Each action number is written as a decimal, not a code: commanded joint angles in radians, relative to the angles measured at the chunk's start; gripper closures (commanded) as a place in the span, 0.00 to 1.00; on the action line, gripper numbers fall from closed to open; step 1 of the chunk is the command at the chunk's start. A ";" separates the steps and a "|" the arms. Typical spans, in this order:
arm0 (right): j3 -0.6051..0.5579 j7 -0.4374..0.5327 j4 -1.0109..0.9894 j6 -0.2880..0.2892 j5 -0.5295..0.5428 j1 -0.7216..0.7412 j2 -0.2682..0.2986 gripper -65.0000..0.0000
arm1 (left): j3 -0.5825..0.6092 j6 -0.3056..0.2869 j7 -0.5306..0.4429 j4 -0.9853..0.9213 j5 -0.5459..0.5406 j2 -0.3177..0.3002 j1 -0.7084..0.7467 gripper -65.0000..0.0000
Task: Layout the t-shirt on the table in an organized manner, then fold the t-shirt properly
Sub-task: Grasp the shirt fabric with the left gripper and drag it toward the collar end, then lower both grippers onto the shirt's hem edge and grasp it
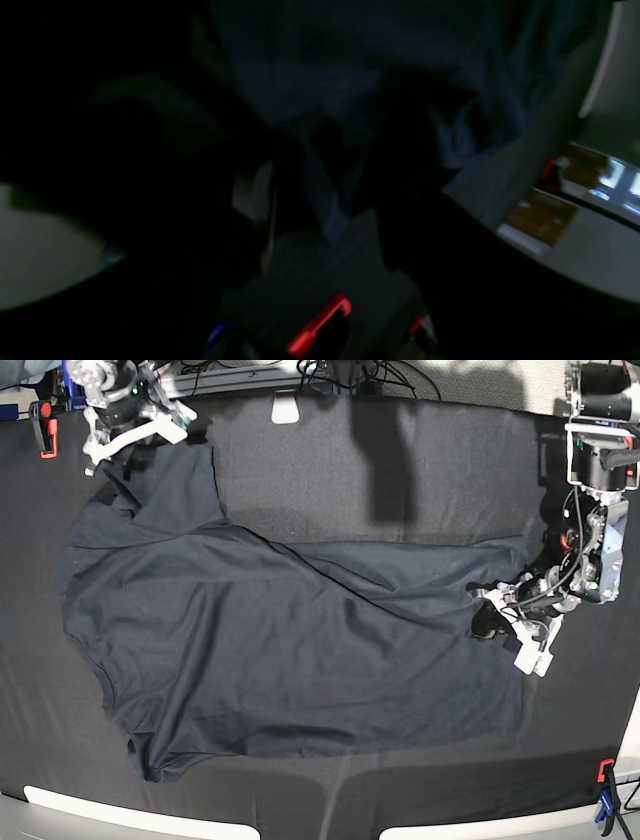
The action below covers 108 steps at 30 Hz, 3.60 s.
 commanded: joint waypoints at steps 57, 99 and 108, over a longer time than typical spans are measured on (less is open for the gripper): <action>-0.150 -0.463 0.163 -0.474 -0.435 -0.408 0.011 1.00 | -0.006 0.186 0.353 0.807 0.093 -0.109 0.413 1.00; -0.019 -0.354 0.247 -0.376 -0.272 -0.568 0.171 1.00 | -0.006 0.352 0.481 1.278 0.426 -0.108 0.941 1.00; 0.013 -0.355 0.268 -0.431 -0.285 -0.565 0.186 1.00 | -0.006 0.353 0.342 1.278 0.535 -0.108 0.946 1.00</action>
